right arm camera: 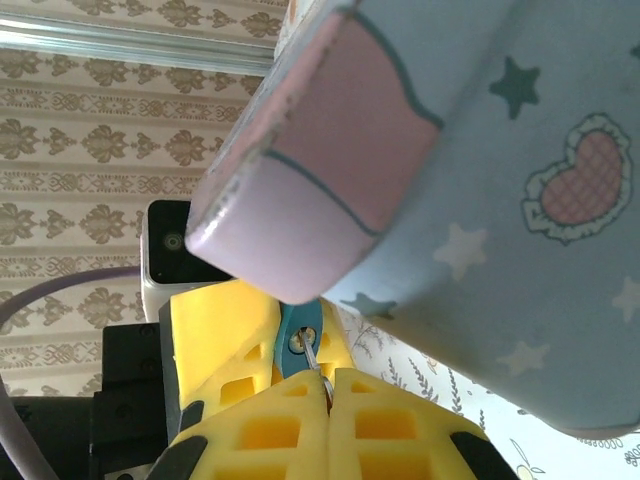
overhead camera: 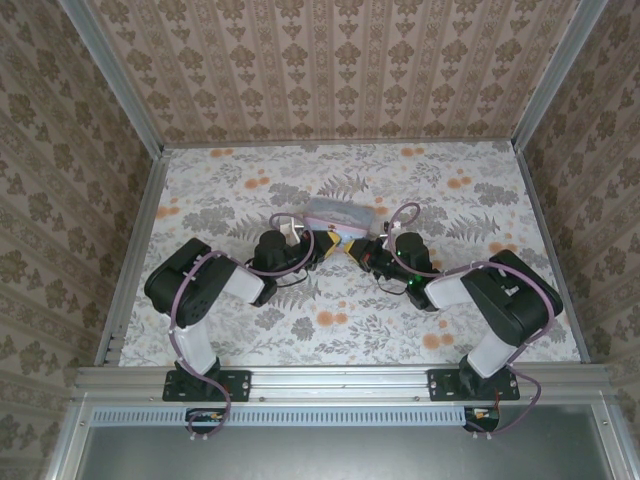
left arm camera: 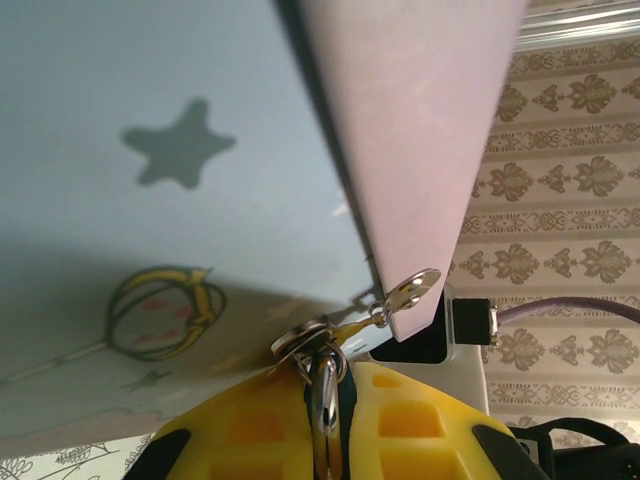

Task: Unlock the padlock with the key

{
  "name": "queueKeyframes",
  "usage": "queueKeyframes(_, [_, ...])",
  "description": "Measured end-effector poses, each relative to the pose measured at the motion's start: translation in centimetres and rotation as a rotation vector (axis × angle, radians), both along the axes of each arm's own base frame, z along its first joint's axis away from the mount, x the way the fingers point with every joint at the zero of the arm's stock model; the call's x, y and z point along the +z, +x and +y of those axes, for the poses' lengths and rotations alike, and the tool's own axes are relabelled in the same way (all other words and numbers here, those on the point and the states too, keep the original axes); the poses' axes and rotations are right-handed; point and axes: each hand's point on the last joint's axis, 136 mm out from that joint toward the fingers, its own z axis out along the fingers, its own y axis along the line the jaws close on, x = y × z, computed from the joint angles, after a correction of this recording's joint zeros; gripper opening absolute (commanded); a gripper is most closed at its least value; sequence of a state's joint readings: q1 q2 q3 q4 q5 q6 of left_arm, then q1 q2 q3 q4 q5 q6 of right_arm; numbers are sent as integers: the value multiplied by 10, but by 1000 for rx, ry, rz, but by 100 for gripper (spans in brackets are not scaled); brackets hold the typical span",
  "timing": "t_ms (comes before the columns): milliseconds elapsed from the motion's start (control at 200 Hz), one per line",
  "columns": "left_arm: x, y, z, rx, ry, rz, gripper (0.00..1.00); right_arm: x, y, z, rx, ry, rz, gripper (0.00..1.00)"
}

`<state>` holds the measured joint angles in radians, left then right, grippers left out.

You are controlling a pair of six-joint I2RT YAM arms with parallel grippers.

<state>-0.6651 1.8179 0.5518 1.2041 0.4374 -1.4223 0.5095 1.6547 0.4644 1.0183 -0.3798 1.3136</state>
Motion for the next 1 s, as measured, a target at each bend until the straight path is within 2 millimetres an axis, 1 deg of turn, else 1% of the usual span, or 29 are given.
queueKeyframes(420, [3, -1, -5, 40, -15, 25, 0, 2, 0, -4, 13, 42, 18, 0])
queueKeyframes(715, [3, -1, -5, 54, -22, 41, 0, 3, 1, -4, 69, -78, -50, 0])
queueKeyframes(1000, [2, 0, -4, 64, -21, 44, 0, 3, 3, -3, 99, -154, -46, 0])
